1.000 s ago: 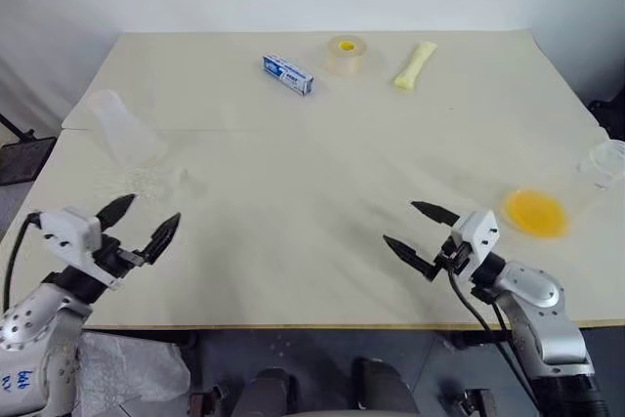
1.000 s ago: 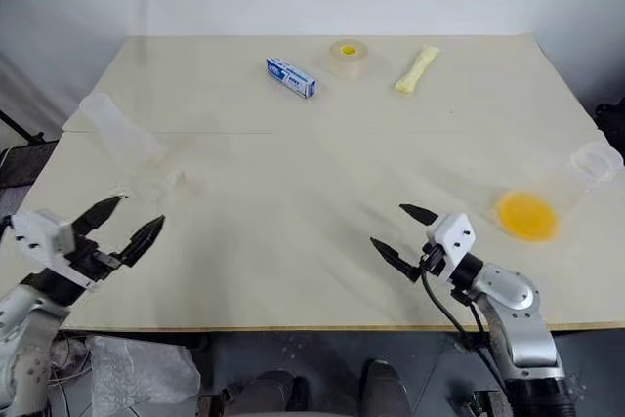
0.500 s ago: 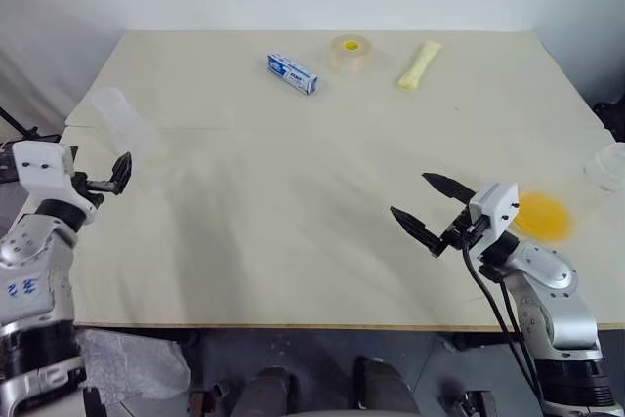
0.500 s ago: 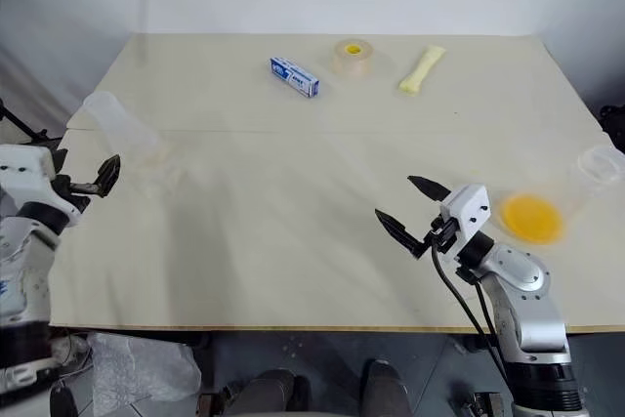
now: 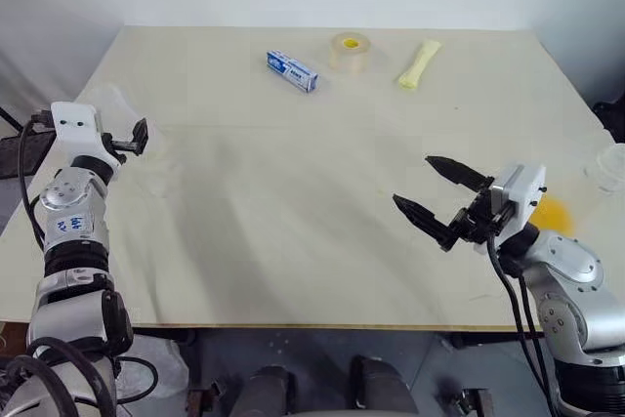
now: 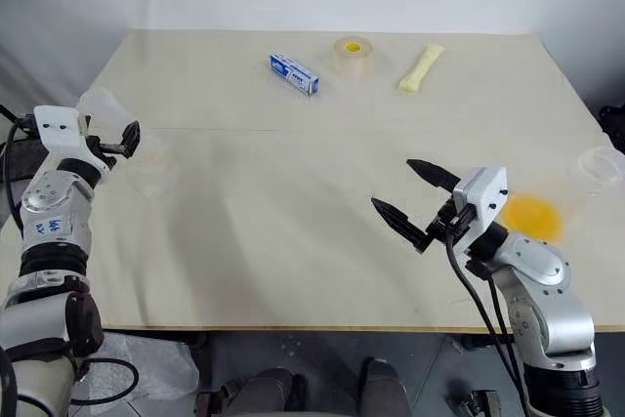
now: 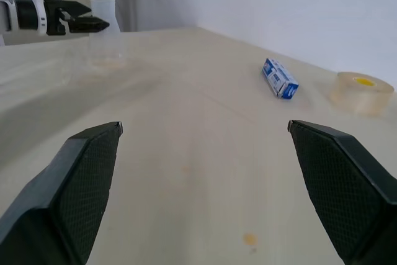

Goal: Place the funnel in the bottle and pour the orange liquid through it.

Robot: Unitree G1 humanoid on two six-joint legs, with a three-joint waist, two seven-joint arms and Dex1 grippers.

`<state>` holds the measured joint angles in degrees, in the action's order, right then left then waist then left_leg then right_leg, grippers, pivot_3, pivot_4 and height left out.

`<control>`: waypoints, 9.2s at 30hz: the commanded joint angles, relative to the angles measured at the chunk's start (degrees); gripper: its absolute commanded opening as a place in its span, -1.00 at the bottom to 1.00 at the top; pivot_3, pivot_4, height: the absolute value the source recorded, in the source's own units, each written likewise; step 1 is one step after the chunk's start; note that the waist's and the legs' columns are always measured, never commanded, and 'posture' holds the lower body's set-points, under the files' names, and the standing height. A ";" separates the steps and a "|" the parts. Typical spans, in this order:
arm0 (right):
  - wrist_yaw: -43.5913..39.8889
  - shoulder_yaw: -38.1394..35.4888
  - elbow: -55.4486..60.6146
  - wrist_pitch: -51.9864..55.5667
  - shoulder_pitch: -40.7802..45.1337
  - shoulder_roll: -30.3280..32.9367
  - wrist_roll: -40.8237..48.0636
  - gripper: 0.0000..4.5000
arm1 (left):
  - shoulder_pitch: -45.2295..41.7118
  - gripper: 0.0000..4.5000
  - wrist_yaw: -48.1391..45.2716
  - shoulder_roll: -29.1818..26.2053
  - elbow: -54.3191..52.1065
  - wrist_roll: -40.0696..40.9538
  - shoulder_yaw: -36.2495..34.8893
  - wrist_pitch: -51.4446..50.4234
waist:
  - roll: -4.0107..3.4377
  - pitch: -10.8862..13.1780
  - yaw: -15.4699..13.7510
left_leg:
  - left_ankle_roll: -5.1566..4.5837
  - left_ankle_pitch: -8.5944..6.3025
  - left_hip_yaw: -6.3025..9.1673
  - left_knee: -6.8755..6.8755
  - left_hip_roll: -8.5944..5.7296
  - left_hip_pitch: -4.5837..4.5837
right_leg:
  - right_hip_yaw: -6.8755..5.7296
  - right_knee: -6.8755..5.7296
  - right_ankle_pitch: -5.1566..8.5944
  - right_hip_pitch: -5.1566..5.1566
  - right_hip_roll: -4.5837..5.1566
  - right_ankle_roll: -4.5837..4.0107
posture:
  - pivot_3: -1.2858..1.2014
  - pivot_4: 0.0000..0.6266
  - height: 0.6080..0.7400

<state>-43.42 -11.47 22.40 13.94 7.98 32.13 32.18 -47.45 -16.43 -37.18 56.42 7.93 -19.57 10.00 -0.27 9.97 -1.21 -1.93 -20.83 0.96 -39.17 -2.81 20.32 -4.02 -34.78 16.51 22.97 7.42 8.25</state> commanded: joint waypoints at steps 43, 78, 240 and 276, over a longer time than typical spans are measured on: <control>-6.02 -8.71 4.07 3.37 -5.02 7.99 6.71 1.00 | -22.95 0.03 -43.18 12.56 -2.16 6.87 8.42 -4.51 | 0.55 0.32 -0.11 | -0.25 0.01 0.10 -0.77 -0.37 0.90 | -0.51 -0.18 -0.15 0.36 0.26 0.27 | 0.03 -0.52 1.00; -0.96 -14.63 17.13 1.64 -24.91 3.27 7.49 1.00 | -6.56 0.99 -48.64 27.26 -26.79 2.60 30.41 -18.03 | 0.52 0.30 -0.52 | -0.29 0.02 0.03 -0.90 -0.25 0.87 | -0.23 -0.25 -0.15 0.41 0.24 0.27 | 0.03 -0.52 1.00; -1.23 -13.74 11.87 -1.65 -22.69 2.93 3.97 1.00 | -47.07 -0.99 -76.07 12.76 -2.87 10.13 47.73 -52.26 | 0.46 0.28 -0.40 | -0.34 0.00 0.05 -0.99 -0.35 0.90 | 0.10 -0.69 -0.12 0.63 0.24 0.21 | 0.03 -0.52 1.00; 2.12 -13.23 13.87 -4.56 -26.97 -0.09 1.43 1.00 | -53.78 -0.99 -76.07 23.70 11.39 6.11 54.05 -37.93 | 0.50 0.30 -0.40 | -0.49 -0.01 -0.01 -0.99 -0.39 0.93 | 0.14 -0.67 -0.12 0.64 0.25 0.21 | 0.03 -0.52 1.00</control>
<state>-41.71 -23.49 33.97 11.08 -18.70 32.41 33.16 -98.75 -86.07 -13.96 67.89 14.81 35.06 -28.68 0.23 10.27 -1.61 -2.42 -20.83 0.94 -40.16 -3.20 21.25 -3.87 -35.45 16.39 23.61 7.67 8.46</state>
